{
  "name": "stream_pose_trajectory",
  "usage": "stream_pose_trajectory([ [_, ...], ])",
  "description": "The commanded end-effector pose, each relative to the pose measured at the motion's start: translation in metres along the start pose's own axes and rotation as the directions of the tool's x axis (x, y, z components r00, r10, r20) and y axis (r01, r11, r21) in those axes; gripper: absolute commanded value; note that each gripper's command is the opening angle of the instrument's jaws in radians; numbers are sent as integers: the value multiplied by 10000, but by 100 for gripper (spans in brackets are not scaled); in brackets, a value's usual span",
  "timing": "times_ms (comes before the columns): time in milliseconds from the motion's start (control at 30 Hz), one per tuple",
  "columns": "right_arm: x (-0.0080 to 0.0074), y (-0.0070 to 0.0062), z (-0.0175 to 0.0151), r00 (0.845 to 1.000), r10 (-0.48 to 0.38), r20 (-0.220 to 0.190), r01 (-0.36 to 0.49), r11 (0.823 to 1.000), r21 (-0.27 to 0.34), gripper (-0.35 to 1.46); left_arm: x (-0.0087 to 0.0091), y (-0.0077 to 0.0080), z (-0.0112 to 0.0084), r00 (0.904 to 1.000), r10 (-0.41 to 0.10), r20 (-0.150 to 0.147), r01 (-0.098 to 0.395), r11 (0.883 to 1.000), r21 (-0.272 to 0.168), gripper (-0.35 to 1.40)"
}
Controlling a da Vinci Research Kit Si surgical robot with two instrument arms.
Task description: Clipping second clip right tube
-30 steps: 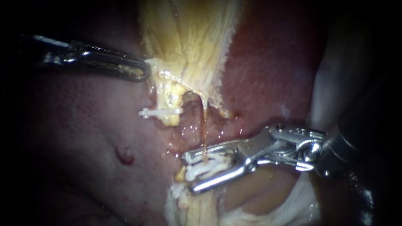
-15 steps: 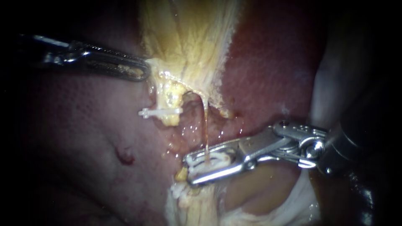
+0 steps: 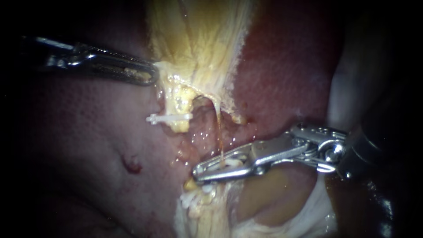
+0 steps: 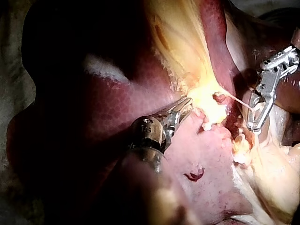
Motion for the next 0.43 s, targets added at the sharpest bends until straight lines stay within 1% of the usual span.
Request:
stream_pose_trajectory([
  [33,-1,-1,-1,10000,-2,43,2,10000,-28,-35,0,0,0,10000,4,1,-4,10000,-2,-35],
  [133,-1,-3,-2,9994,22,332,-18,9999,-108,-35,0,0,-1,10000,6,0,-6,10000,1,-35],
  [433,-3,-1,-2,9992,21,400,-19,10000,-39,-35,0,1,0,10000,6,0,-6,10000,2,-35],
])
